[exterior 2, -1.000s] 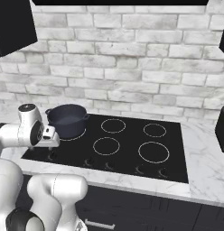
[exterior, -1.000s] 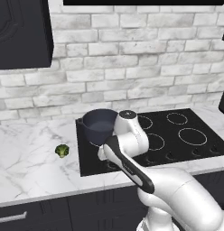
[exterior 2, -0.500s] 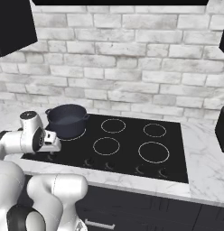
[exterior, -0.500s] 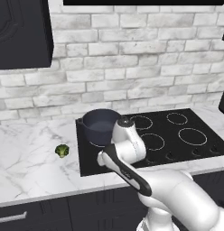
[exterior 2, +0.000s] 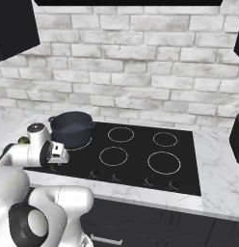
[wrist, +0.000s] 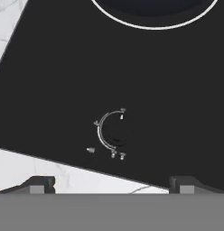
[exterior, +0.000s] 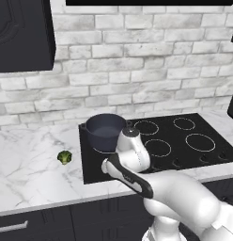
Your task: Turn on the burner for the pot on the stove. Wait thirty seconds for the pot to heat up. Then add the broccoli to the pot.
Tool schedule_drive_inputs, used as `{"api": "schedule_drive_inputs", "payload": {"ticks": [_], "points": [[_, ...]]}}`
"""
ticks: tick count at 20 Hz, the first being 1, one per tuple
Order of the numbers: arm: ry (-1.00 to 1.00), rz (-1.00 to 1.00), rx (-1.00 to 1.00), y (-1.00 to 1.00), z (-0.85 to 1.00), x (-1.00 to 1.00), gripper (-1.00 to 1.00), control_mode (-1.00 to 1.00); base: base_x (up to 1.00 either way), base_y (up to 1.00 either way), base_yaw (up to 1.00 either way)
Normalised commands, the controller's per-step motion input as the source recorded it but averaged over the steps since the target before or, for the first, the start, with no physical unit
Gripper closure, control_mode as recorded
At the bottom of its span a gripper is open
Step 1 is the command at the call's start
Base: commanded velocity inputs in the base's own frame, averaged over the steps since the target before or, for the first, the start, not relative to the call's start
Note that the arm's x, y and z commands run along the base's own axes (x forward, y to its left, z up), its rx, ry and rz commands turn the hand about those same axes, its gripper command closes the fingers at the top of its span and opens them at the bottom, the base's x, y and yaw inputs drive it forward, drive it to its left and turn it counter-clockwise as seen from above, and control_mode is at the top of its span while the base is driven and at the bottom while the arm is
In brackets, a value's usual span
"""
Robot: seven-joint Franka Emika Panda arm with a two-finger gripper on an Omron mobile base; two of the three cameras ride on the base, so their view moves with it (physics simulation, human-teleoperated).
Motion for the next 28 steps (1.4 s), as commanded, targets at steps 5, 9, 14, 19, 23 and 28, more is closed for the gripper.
{"api": "schedule_drive_inputs", "payload": {"ticks": [5, 9, 14, 19, 23, 28], "points": [[0.00, 0.00, 0.00, 0.02, -0.18, 0.25, -1.00, -1.00, 0.00, 0.00, 0.00], [0.00, 0.00, 0.00, 0.11, -0.20, 0.19, -1.00, -1.00, 0.00, 0.00, 0.00], [0.00, 0.00, 0.00, 0.07, -0.21, 0.19, -1.00, -1.00, 0.00, 0.00, 0.00], [0.05, 0.00, 0.00, 0.00, -0.33, 0.29, -1.00, -1.00, 0.00, 0.00, 0.00], [0.03, 0.00, 0.00, 0.01, -0.33, 0.26, -1.00, -1.00, 0.00, 0.00, 0.00], [0.11, 0.00, 0.00, 0.05, -0.55, 0.05, 1.00, -1.00, 0.00, 0.00, 0.00]]}}
